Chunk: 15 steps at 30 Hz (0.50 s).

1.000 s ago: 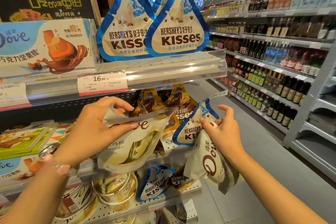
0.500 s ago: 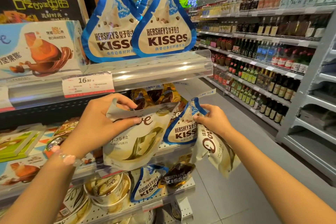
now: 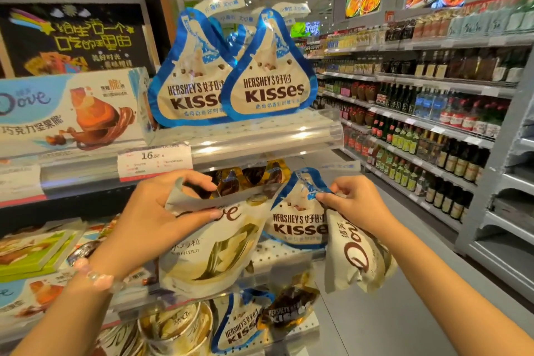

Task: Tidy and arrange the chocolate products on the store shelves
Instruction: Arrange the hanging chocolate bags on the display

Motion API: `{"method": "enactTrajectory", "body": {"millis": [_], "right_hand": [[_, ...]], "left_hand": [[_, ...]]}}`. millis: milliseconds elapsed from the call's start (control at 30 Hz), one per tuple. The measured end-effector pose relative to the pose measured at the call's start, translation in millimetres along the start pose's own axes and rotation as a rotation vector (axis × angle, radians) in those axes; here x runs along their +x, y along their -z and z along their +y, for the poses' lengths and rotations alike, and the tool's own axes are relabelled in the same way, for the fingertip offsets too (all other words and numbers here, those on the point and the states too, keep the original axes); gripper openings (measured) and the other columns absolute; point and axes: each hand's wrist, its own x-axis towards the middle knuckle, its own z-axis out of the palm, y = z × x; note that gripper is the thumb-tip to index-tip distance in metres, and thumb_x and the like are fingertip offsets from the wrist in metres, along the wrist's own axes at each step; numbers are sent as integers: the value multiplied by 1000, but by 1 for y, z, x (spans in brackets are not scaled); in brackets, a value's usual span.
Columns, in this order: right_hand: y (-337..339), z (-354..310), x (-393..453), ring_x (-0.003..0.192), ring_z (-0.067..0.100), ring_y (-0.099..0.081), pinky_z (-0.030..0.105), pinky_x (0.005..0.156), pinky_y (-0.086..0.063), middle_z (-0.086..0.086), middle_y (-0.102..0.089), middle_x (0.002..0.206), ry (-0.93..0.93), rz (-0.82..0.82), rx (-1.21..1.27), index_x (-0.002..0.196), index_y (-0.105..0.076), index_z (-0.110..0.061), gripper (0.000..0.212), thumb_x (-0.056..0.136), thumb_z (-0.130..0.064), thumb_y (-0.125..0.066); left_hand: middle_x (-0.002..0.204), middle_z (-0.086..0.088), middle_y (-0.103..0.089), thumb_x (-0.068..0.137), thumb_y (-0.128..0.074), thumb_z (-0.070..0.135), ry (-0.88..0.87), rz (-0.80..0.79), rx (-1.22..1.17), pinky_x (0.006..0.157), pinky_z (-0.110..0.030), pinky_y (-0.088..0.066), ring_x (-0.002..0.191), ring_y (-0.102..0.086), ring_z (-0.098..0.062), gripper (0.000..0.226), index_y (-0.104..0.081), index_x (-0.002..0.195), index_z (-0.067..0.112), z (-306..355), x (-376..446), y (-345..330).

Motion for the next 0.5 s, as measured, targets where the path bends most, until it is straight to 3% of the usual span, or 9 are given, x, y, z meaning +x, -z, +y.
{"method": "enactTrajectory", "body": {"millis": [67,200,367,433,500], "right_hand": [[11,-18,-3,40,4,-34,16,43,-24,-10,-37,39,55,11,31,48,-49,-17,40,78,-21,-75],[28,-58,-8,40,5,-32,15,42,-25,-11,-36,38,166,49,56,49,-52,-10,38,77,-19,-76],[43,-99,1,44,6,-34,20,45,-26,4,-43,49,221,130,70,53,-56,-2,37,77,-22,-75],[48,-113,8,47,12,-37,27,49,-29,6,-44,50,227,163,98,47,-51,-9,40,77,-23,-75],[53,-128,17,45,10,-36,24,47,-29,4,-42,47,232,192,114,45,-46,-13,44,76,-22,-75]], "left_hand": [[104,17,-66,60,-68,61,-41,13,31,87,-8,-42,103,-59,4,21,-66,78,49,-2,1,6],[110,19,-62,63,-67,55,-101,65,91,94,-14,-41,109,-56,1,17,-67,74,42,-1,8,19],[134,16,-51,62,-61,68,-104,-3,222,113,-45,-27,133,-36,-3,27,-61,85,55,-7,19,36],[140,18,-43,62,-61,67,-104,-42,243,117,-44,-16,138,-27,-2,22,-60,84,62,-10,20,37],[144,21,-36,63,-61,63,-124,-38,244,119,-34,-6,139,-21,1,24,-58,87,68,-13,22,37]]}}
